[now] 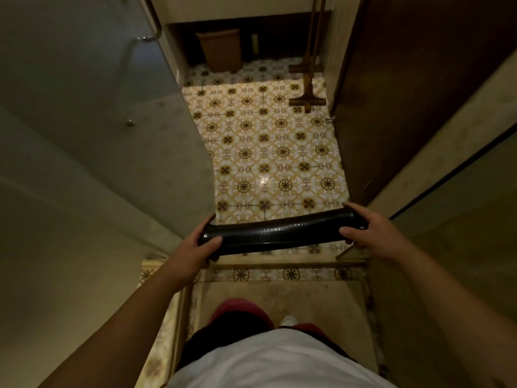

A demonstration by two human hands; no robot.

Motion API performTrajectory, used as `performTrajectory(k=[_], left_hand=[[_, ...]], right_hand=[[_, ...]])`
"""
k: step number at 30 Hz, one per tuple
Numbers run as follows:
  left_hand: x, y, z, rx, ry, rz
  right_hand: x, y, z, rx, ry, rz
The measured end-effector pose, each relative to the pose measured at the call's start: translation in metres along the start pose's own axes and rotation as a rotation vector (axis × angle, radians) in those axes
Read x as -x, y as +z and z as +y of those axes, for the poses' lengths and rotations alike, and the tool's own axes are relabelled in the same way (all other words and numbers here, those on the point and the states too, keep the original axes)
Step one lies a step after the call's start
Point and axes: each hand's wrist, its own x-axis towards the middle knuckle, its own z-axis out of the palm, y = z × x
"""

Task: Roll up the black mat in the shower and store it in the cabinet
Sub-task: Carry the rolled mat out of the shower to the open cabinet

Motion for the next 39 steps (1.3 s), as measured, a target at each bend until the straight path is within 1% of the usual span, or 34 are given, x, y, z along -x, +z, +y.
performTrajectory(k=[4,9,16,21,28,32,36,39], left_hand=[[-0.04,0.007,0.029,-0.003,0.027,0.03],[-0.096,0.001,0.054,-0.004,0.045,0.043],[-0.197,-0.034,0.084,0.036,0.03,0.119],[-0.262,-0.058,0.12,-0.019,-0.009,0.142],[-0.321,-0.081,0.169,-0.134,-0.07,0.08],[-0.346,-0.082,0.185,-0.123,-0.091,0.064],[-0.374,-0.071,0.202,-0.109,-0.119,0.099],[-0.4,-0.059,0.213,-0.101,-0.092,0.156]], right_hand=[[-0.035,-0.021,-0.012,-0.035,0.019,0.007],[-0.088,-0.031,-0.032,-0.055,0.0,0.043],[-0.183,-0.034,-0.073,-0.072,-0.014,0.074],[-0.248,-0.035,-0.111,-0.106,0.039,0.088],[-0.314,-0.039,-0.157,-0.08,0.086,0.099],[-0.346,-0.05,-0.173,-0.04,0.095,0.061],[-0.388,-0.065,-0.181,-0.027,0.083,0.026],[-0.429,-0.08,-0.184,-0.065,0.089,0.026]])
